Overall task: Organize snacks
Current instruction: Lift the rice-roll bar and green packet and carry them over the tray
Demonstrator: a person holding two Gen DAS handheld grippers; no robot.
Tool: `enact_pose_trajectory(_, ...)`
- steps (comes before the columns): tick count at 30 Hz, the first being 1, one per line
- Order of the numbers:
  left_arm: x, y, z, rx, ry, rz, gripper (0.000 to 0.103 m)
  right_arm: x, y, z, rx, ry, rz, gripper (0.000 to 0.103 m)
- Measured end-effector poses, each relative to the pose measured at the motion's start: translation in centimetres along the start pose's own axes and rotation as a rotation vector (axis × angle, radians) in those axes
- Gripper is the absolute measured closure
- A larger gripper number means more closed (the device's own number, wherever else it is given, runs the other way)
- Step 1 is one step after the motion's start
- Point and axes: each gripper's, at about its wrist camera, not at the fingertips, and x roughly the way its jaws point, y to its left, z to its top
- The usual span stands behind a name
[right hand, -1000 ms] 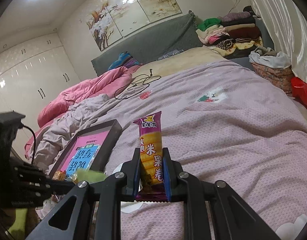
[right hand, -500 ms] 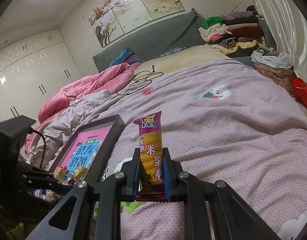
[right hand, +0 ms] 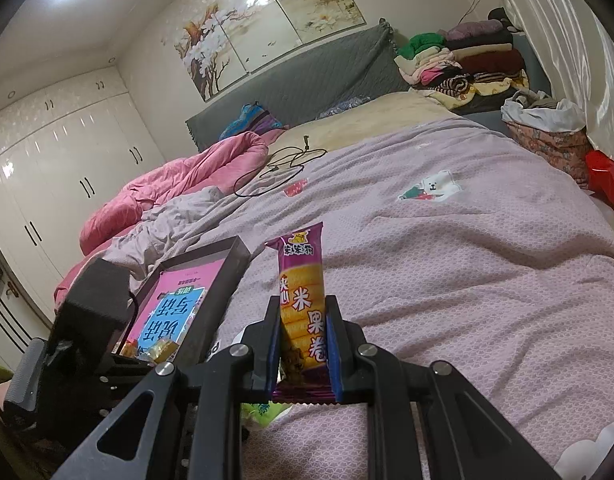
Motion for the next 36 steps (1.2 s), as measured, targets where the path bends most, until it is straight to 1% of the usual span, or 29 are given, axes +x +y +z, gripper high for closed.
enact_pose_trajectory(2, 0.2, -0.1, 0.1, -0.005, -0.007, 0.013, 0.067, 0.0, 0.0, 0.0, -0.001, -0.001, -0.001, 0.083)
enact_pose_trajectory(5, 0.2, -0.1, 0.1, -0.020, -0.020, 0.015, 0.068, 0.1, 0.1, 0.0, 0.001, -0.006, 0.000, 0.083)
enact_pose_trajectory(8, -0.8, -0.3, -0.2, -0.016, -0.044, 0.010, 0.069, 0.0, 0.1, 0.0, 0.004, -0.012, -0.005, 0.083)
enact_pose_trajectory(14, -4.6, 0.3, -1.2, -0.029, -0.119, 0.009, 0.069, -0.6, 1.2, 0.1, -0.005, -0.024, -0.005, 0.083)
enact_pose_trajectory(17, -6.6, 1.1, -2.5, -0.050, -0.157, 0.021, 0.069, -0.9, 2.3, 0.0, -0.013, -0.024, 0.012, 0.083)
enact_pose_trajectory(22, -9.3, 3.6, -4.4, -0.099, -0.209, 0.040, 0.069, -1.2, 4.7, -0.1, -0.026, -0.021, 0.060, 0.083)
enact_pose_trajectory(25, -10.5, 5.5, -5.4, -0.130, -0.233, 0.065, 0.069, -1.2, 6.2, -0.3, -0.033, -0.008, 0.088, 0.083)
enact_pose_trajectory(27, -10.9, 6.5, -5.7, -0.149, -0.244, 0.079, 0.068, -1.0, 7.7, -0.5, -0.046, 0.006, 0.115, 0.083)
enact_pose_trajectory(31, -12.2, 9.1, -7.6, -0.207, -0.262, 0.099, 0.068, -0.4, 10.5, -1.2, -0.062, 0.042, 0.173, 0.083)
enact_pose_trajectory(36, -13.3, 12.3, -10.1, -0.277, -0.281, 0.122, 0.068, 0.5, 13.7, -2.4, -0.101, 0.094, 0.221, 0.083)
